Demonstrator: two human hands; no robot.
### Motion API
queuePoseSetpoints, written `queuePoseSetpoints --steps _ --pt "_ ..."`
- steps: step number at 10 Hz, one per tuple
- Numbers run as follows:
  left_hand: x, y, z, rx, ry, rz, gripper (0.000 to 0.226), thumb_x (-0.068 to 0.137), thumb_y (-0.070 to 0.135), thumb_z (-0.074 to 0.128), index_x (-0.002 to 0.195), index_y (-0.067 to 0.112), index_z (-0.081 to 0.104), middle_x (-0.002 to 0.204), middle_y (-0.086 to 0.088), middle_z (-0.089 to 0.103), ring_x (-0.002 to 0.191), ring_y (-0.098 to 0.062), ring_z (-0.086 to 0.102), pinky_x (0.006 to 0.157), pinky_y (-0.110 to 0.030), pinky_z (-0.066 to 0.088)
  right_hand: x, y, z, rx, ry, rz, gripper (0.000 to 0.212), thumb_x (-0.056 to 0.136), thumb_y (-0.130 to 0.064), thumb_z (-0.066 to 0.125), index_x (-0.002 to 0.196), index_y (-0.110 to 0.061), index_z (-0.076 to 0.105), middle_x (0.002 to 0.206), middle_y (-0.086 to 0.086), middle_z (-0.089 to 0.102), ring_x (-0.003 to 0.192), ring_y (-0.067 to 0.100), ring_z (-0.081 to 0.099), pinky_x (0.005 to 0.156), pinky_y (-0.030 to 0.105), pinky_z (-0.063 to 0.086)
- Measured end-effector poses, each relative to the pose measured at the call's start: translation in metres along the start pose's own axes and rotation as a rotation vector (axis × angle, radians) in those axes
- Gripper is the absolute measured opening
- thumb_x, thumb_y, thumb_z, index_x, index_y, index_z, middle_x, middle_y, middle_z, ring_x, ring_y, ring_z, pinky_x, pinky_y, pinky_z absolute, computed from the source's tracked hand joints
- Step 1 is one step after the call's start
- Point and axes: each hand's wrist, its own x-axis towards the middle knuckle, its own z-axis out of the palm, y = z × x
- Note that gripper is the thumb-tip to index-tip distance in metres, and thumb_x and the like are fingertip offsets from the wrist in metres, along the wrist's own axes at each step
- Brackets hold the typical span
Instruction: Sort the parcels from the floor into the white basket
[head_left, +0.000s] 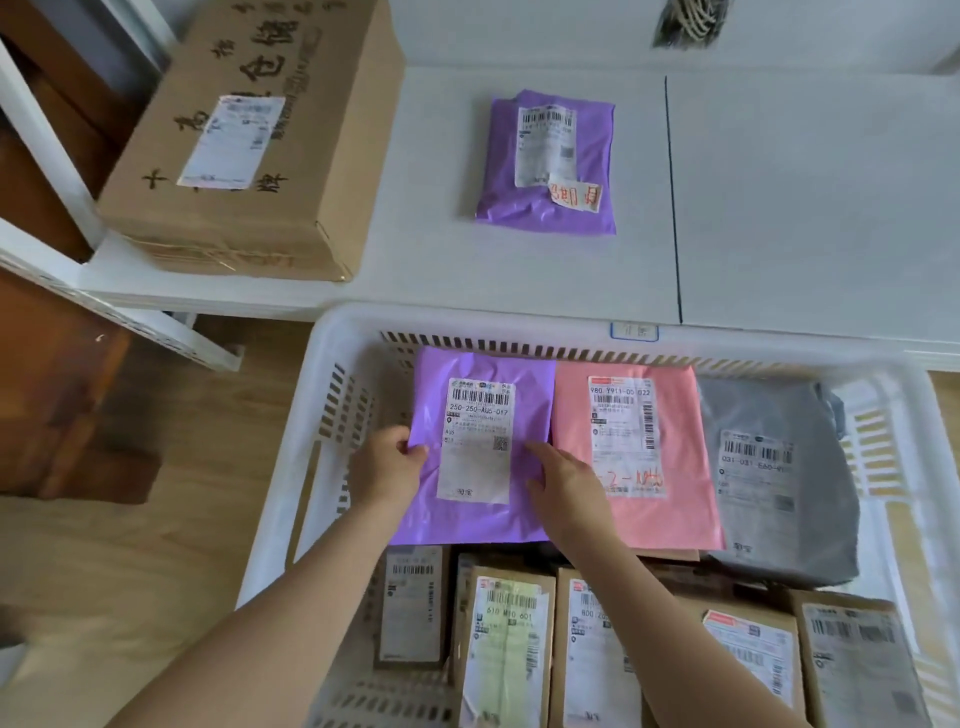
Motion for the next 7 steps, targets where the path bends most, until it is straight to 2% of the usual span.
queuePoseSetpoints --steps 1,2,3,4,5,6,7 --pt "0.003 -0.007 0.014 -0.022 -0.250 -0.044 0.015 0.086 0.002 0.058 0.078 0.015 0.061 0.079 -0.005 0.063 0.066 -0.016 0.055 0.058 -0.022 0.042 0.006 0.005 0.010 -0.297 0.047 0.052 0.033 0.090 -0.013 0.042 0.120 -0.016 0.055 0.120 0.008 0.052 0.112 0.029 0.041 0.091 0.036 0.035" --pt "0.003 0.001 0.030 -0.035 -0.459 0.020 0.042 0.088 0.002 0.055 0.127 0.015 0.047 0.108 -0.001 0.056 0.091 -0.016 0.053 0.069 -0.025 0.044 0.003 0.015 0.009 -0.320 0.091 0.138 0.028 0.088 -0.019 0.044 0.109 -0.018 0.062 0.116 0.005 0.041 0.108 0.028 0.035 0.093 0.036 0.029" --pt "0.000 0.006 0.036 -0.035 -0.392 0.005 0.063 0.089 0.005 0.056 0.143 0.013 0.024 0.112 0.001 0.044 0.084 -0.009 0.046 0.057 -0.016 0.039 -0.004 0.019 0.003 -0.268 0.066 0.083 0.032 0.086 -0.023 0.051 0.117 -0.027 0.059 0.115 0.003 0.041 0.108 0.025 0.036 0.092 0.034 0.030" --pt "-0.005 0.010 0.025 -0.003 -0.350 -0.020 0.075 0.087 0.007 0.059 0.147 0.011 0.014 0.125 -0.005 0.044 0.092 -0.016 0.055 0.065 -0.019 0.047 -0.015 0.016 -0.012 -0.168 -0.023 0.063 0.034 0.086 -0.026 0.053 0.120 -0.027 0.057 0.121 0.001 0.043 0.113 0.025 0.036 0.095 0.034 0.030" --pt "-0.017 0.023 0.001 0.027 -0.383 0.002 0.069 0.088 0.006 0.057 0.145 0.012 0.020 0.120 -0.008 0.052 0.079 -0.016 0.058 0.064 -0.032 0.053 -0.033 0.010 -0.030 -0.130 -0.134 0.060 0.037 0.088 -0.025 0.052 0.124 -0.026 0.055 0.128 0.000 0.045 0.122 0.024 0.035 0.101 0.035 0.029" --pt "-0.031 0.048 -0.031 0.196 -0.391 0.094 0.056 0.090 0.012 0.053 0.142 0.012 0.031 0.124 -0.011 0.054 0.067 -0.010 0.053 0.056 -0.028 0.047 -0.049 -0.008 -0.060 -0.129 -0.180 0.097 0.037 0.087 -0.025 0.052 0.124 -0.021 0.055 0.126 0.001 0.053 0.121 0.021 0.041 0.101 0.036 0.034" --pt "-0.053 0.070 -0.067 0.412 -0.366 0.220 0.044 0.091 0.016 0.048 0.134 0.014 0.043 0.129 -0.008 0.054 0.076 -0.011 0.054 0.060 -0.024 0.041 -0.072 -0.029 -0.090 -0.160 -0.226 0.132 0.035 0.087 -0.030 0.051 0.119 -0.016 0.057 0.117 0.004 0.063 0.108 0.021 0.056 0.096 0.035 0.044"
